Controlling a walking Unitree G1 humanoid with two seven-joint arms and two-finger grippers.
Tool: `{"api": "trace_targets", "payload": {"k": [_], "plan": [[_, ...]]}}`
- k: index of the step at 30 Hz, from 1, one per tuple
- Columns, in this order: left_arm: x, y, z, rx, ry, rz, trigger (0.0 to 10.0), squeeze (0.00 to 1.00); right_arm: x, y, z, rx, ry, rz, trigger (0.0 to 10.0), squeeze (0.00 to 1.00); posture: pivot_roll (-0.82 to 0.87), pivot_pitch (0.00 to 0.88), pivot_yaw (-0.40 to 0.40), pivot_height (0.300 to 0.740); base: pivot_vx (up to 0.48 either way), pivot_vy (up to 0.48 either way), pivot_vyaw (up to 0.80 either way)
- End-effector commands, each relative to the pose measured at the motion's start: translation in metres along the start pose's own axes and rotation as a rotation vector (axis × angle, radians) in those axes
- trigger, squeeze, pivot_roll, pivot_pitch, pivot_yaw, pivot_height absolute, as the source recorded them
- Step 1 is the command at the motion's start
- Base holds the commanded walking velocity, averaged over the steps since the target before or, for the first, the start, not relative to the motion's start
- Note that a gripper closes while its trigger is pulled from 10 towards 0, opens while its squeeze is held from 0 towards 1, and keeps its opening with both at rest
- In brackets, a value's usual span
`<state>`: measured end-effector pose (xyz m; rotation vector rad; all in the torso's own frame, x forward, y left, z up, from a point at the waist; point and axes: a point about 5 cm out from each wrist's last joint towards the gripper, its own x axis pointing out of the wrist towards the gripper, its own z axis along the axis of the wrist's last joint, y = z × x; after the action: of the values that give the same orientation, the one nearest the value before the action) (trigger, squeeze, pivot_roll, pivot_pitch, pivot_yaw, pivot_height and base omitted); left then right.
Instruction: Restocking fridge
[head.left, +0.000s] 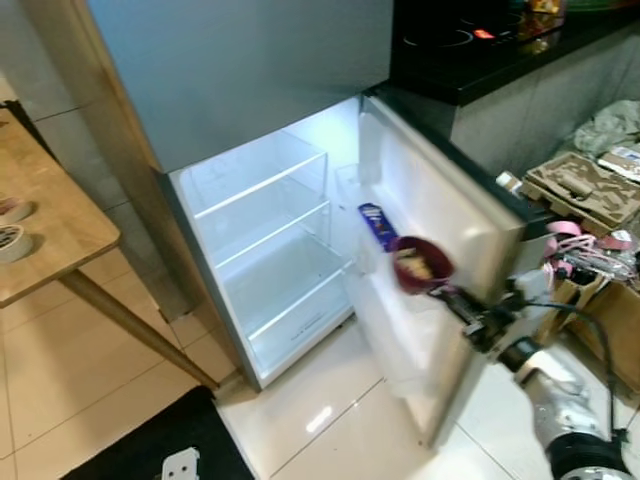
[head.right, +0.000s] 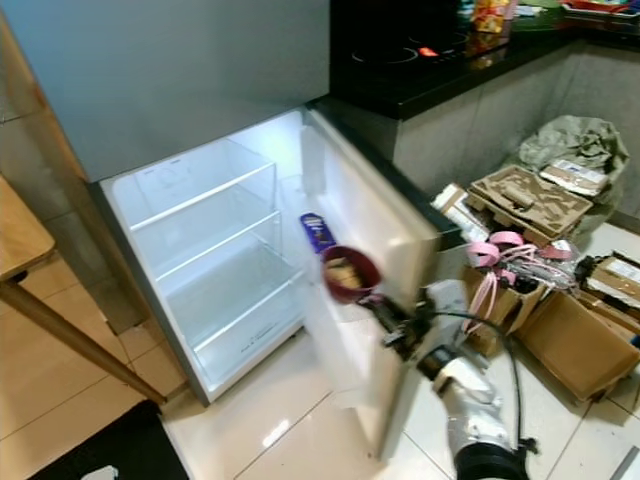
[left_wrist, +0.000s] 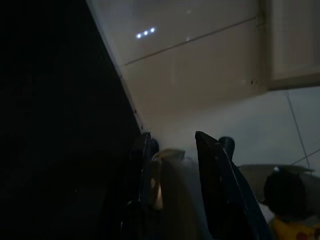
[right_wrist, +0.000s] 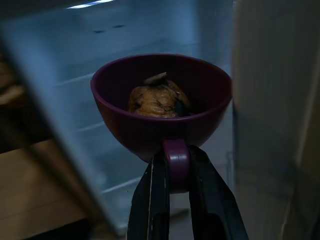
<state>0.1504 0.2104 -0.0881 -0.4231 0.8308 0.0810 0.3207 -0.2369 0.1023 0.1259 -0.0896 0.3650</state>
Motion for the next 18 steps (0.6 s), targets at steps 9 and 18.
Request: {"api": "trace_targets", "payload": {"k": [9, 18], "plan": [[-0.001, 0.0, -0.004, 0.013, 0.026, -0.001, 10.0, 0.0, -0.011, -0.015, 0.007, -0.057, -0.008, -0.012, 10.0, 0.0, -0.15, 0.095, 0.05, 0.74, 0.0, 0.0, 0.0], [0.0, -0.002, -0.004, 0.019, 0.033, -0.014, 10.0, 0.0, -0.003, 0.033, 0.011, 0.065, -0.062, 0.395, 10.0, 0.0, -0.14, 0.089, 0.052, 0.74, 0.0, 0.0, 0.0]]}}
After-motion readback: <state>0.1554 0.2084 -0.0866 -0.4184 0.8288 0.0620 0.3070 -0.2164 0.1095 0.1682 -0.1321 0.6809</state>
